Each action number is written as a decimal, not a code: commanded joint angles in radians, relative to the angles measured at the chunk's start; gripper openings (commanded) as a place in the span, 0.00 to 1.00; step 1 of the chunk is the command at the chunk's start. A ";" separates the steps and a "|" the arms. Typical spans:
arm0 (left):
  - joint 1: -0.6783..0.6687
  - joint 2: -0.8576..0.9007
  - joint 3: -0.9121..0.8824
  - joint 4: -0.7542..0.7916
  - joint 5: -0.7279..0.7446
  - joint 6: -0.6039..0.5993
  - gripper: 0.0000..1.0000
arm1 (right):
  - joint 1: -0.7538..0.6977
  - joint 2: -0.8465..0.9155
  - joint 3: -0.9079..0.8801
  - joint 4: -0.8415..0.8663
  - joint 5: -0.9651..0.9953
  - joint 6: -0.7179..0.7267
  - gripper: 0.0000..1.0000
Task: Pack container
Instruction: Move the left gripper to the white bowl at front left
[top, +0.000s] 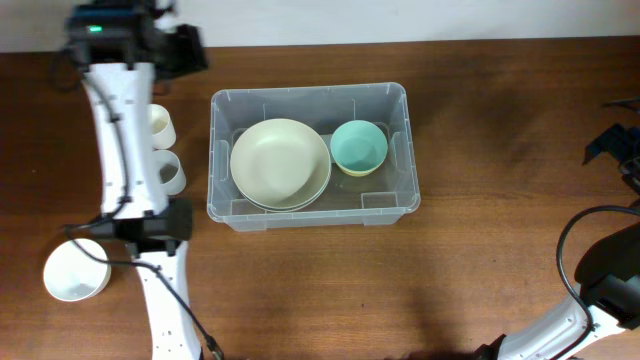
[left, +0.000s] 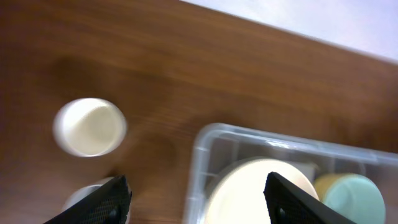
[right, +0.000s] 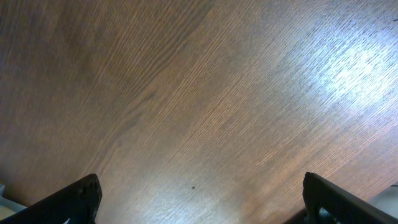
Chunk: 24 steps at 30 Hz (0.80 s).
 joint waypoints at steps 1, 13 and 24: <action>0.072 -0.093 -0.006 -0.004 0.000 -0.025 0.71 | 0.000 -0.024 -0.002 0.002 0.009 0.008 0.99; 0.402 -0.541 -0.666 -0.004 -0.138 -0.263 0.70 | 0.000 -0.024 -0.002 0.002 0.009 0.008 0.99; 0.724 -0.795 -1.284 0.048 -0.138 -0.638 0.87 | 0.000 -0.024 -0.002 0.002 0.009 0.008 0.99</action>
